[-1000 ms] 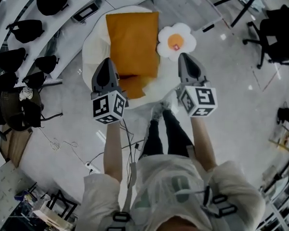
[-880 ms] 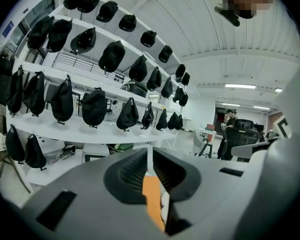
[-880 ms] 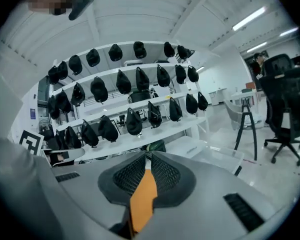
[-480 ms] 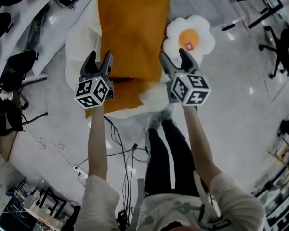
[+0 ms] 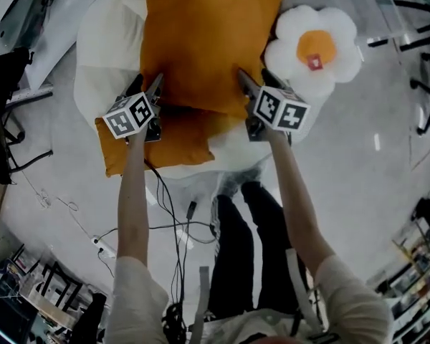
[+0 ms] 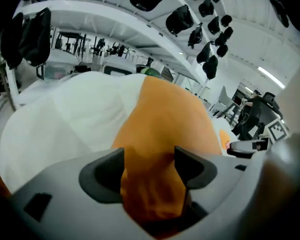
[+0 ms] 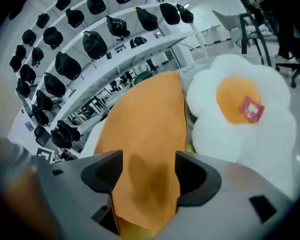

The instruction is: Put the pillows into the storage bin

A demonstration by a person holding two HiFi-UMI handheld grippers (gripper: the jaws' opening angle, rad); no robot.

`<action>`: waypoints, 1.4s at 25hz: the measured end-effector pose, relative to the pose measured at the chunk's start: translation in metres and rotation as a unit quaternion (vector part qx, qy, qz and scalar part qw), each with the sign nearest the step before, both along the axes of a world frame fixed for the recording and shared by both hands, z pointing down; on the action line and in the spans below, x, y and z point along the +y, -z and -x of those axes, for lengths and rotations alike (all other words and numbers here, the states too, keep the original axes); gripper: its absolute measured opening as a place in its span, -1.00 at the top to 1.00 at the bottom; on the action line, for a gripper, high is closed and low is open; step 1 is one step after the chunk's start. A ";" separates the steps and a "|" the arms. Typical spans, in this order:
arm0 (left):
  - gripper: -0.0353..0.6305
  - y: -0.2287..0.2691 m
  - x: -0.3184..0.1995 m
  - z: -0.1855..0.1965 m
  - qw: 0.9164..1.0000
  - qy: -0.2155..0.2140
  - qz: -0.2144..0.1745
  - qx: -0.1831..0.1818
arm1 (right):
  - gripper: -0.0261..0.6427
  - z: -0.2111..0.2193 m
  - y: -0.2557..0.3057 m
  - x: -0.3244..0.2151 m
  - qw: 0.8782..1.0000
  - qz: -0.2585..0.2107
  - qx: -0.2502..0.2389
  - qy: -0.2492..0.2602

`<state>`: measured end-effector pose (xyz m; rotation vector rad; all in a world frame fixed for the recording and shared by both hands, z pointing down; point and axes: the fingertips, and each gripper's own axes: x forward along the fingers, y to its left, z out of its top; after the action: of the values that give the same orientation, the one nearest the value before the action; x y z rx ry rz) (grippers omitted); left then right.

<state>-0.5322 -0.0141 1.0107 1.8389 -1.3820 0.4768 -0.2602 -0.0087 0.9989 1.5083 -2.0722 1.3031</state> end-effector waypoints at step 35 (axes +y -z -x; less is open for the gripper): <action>0.87 0.299 -0.007 -0.058 0.995 0.039 -0.093 -0.018 | 0.89 -0.016 0.257 -0.028 0.989 -0.056 0.139 -0.003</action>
<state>-0.4746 -0.0214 0.7120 1.9231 -1.5618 0.3519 -0.2439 -0.0368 0.7417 1.6378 -1.9880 0.9283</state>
